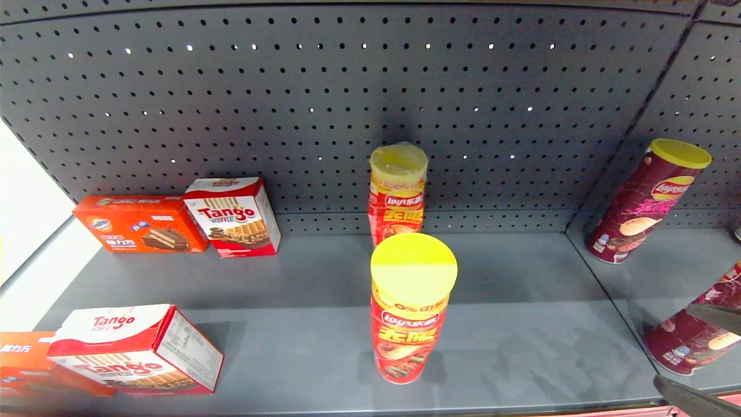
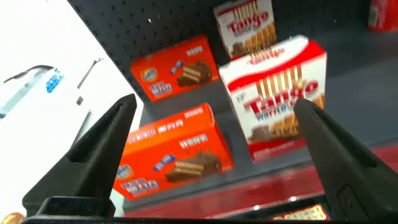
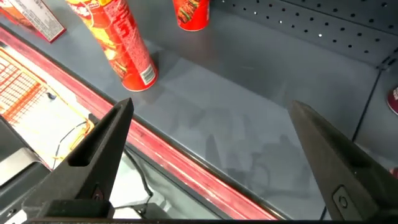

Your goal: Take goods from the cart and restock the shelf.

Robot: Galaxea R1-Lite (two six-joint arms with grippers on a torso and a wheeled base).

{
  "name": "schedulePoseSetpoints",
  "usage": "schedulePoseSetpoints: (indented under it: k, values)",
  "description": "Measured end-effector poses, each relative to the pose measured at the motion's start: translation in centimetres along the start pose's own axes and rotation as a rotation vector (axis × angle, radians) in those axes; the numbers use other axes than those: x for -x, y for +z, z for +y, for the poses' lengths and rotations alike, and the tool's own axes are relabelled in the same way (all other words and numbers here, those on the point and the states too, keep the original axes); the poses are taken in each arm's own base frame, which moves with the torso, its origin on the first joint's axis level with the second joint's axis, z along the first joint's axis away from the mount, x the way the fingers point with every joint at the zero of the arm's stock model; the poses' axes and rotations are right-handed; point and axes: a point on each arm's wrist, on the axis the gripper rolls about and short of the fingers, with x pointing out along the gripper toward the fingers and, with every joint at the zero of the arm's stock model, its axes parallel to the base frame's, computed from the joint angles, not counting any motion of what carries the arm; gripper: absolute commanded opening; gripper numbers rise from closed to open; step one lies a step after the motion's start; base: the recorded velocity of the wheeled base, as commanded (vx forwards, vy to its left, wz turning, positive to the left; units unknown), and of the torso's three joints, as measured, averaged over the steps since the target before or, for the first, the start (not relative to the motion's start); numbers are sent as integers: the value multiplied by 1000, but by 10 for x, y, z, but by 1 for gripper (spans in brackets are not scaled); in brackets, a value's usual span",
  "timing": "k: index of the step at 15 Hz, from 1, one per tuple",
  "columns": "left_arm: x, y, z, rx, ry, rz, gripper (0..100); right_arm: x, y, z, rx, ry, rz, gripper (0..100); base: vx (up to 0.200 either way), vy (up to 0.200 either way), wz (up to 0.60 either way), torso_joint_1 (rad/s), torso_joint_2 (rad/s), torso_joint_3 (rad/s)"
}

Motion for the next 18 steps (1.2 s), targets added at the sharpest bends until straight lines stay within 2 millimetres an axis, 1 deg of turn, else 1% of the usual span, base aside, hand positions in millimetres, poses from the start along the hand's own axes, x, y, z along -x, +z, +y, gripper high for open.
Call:
schedulePoseSetpoints:
  k: [4, 6, 8, 10, 14, 16, 17, 18]
  values:
    - [4, -33, -13, 32, -19, 43, 100, 7, -6, -1, 1, -4, -8, 100, 0, 0, 0, 0, 0, 0]
    - [7, -48, -19, 47, -51, 108, 100, 11, -15, -3, -5, -31, -1, 100, 0, 0, 0, 0, 0, 0]
    - [9, -51, -20, 79, -48, 109, 100, 18, -24, -5, -12, -69, -8, 100, 0, 0, 0, 0, 0, 0]
    - [9, -52, -20, 86, -41, 108, 100, 32, -39, -8, -20, -119, -25, 100, 0, 0, 0, 0, 0, 0]
    - [9, -52, -20, 85, -43, 117, 100, 63, -79, -9, -28, -251, -43, 100, 0, 0, 0, 0, 0, 0]
    - [8, -52, -21, 83, -45, 125, 100, 80, -100, -5, -37, -369, -51, 100, 0, 0, 0, 0, 0, 0]
    - [8, -52, -21, 83, -46, 127, 100, 86, -108, -2, -45, -455, -57, 100, 0, 0, 0, 0, 0, 0]
    - [7, -52, -21, 87, -47, 131, 100, 91, -114, 0, -55, -586, -69, 100, 0, 0, 0, 0, 0, 0]
